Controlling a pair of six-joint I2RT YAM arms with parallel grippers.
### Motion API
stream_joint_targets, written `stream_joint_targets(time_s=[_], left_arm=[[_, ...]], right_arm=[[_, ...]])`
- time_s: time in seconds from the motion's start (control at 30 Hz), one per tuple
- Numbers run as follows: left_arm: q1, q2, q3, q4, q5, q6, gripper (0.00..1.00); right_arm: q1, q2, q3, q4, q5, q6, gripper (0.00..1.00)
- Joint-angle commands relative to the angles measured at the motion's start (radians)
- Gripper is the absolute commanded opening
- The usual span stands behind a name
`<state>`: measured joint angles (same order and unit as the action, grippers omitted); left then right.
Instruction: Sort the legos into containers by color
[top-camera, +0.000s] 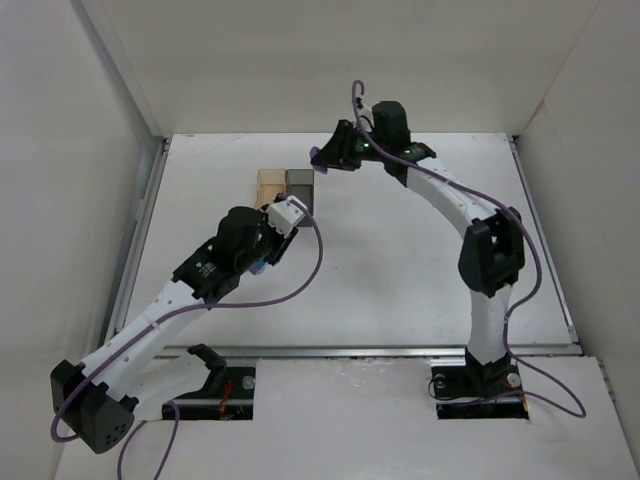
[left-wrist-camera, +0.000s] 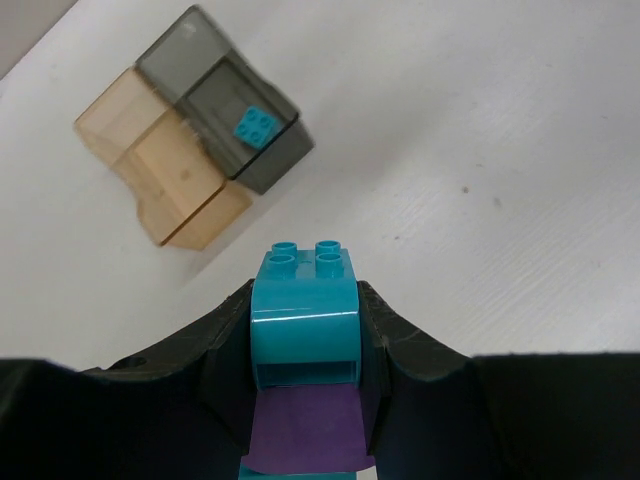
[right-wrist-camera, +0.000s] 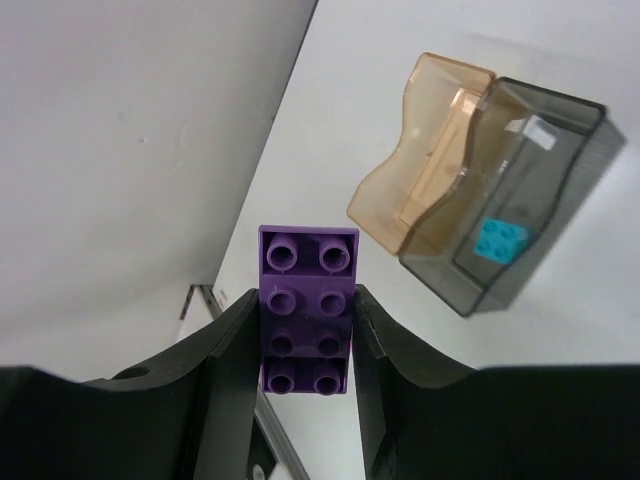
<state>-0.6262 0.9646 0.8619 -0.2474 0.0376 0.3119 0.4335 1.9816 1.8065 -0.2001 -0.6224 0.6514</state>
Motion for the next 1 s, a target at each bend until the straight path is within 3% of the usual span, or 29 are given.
stream_joint_targets(time_s=[0.0, 0.13, 0.27, 0.4, 0.47, 0.53, 0.6, 0.63, 0.7, 0.73, 0.8, 0.97], left_arm=[[0.003, -0.047, 0.003, 0.023, -0.235, -0.074, 0.00], [0.003, -0.087, -0.012, 0.057, -0.514, -0.126, 0.00], [0.003, -0.129, -0.035, 0.073, -0.573, -0.116, 0.00], [0.003, -0.139, -0.044, 0.073, -0.573, -0.125, 0.00], [0.003, -0.139, -0.044, 0.083, -0.564, -0.125, 0.00], [0.003, -0.139, -0.044, 0.092, -0.564, -0.125, 0.00], [0.003, -0.139, -0.053, 0.105, -0.555, -0.113, 0.00], [0.013, -0.139, -0.054, 0.105, -0.555, -0.112, 0.00], [0.013, -0.139, -0.054, 0.105, -0.545, -0.112, 0.00], [0.013, -0.139, -0.054, 0.114, -0.545, -0.103, 0.00], [0.013, -0.139, -0.054, 0.114, -0.533, -0.103, 0.00], [0.013, -0.139, -0.043, 0.103, -0.408, -0.094, 0.00]], right_arm=[[0.097, 0.130, 0.118, 0.039, 0.093, 0.106, 0.00], [0.166, 0.308, 0.284, 0.048, 0.170, 0.197, 0.00], [0.208, 0.445, 0.470, 0.048, 0.191, 0.267, 0.02], [0.217, 0.454, 0.404, 0.048, 0.294, 0.327, 0.06], [0.217, 0.454, 0.393, 0.048, 0.317, 0.327, 0.14], [0.217, 0.454, 0.393, 0.048, 0.317, 0.327, 0.30], [0.226, 0.454, 0.393, 0.048, 0.317, 0.327, 0.48], [0.226, 0.467, 0.404, 0.048, 0.317, 0.327, 0.65], [0.226, 0.477, 0.413, 0.048, 0.287, 0.327, 0.78], [0.226, 0.477, 0.422, 0.048, 0.268, 0.318, 0.88], [0.226, 0.477, 0.439, 0.048, 0.257, 0.298, 0.94], [0.226, 0.433, 0.499, 0.048, 0.139, 0.191, 0.94]])
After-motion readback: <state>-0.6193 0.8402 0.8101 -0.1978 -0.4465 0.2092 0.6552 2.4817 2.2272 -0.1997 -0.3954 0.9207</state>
